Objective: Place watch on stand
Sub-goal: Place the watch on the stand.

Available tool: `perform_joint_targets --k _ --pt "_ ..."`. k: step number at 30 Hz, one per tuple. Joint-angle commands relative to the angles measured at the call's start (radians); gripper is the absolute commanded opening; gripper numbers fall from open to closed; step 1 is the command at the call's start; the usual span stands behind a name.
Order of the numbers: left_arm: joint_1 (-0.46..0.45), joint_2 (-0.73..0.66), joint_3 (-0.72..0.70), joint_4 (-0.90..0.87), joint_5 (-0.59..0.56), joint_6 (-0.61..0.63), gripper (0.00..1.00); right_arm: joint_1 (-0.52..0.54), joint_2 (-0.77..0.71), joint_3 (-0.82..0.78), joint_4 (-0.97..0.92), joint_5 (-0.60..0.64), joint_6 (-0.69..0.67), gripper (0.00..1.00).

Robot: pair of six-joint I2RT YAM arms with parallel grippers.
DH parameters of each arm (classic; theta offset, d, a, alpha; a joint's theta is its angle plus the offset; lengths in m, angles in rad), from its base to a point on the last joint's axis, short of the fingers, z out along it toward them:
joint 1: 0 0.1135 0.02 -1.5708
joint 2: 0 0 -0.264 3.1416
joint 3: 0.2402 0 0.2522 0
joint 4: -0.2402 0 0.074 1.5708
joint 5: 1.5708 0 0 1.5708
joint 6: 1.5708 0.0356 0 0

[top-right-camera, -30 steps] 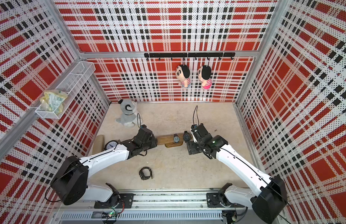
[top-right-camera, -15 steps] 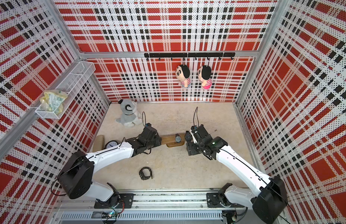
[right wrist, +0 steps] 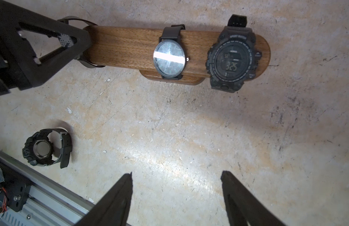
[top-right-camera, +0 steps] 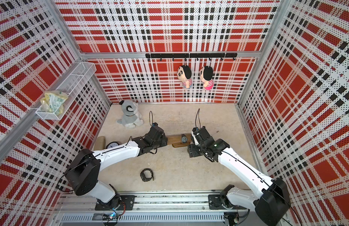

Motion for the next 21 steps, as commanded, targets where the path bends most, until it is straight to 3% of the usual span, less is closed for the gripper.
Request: perform_joint_targets --k 1,14,21 --pt "-0.017 0.025 0.052 -0.010 -0.016 0.008 0.39 -0.006 -0.030 -0.017 0.023 -0.016 0.008 0.75" --pt "-0.039 0.103 0.098 -0.023 -0.014 0.010 0.51 -0.007 -0.046 -0.044 0.023 -0.031 0.008 0.75" --pt "-0.041 0.108 0.107 -0.031 -0.024 0.013 0.66 -0.006 -0.044 -0.043 0.021 -0.034 0.008 0.75"
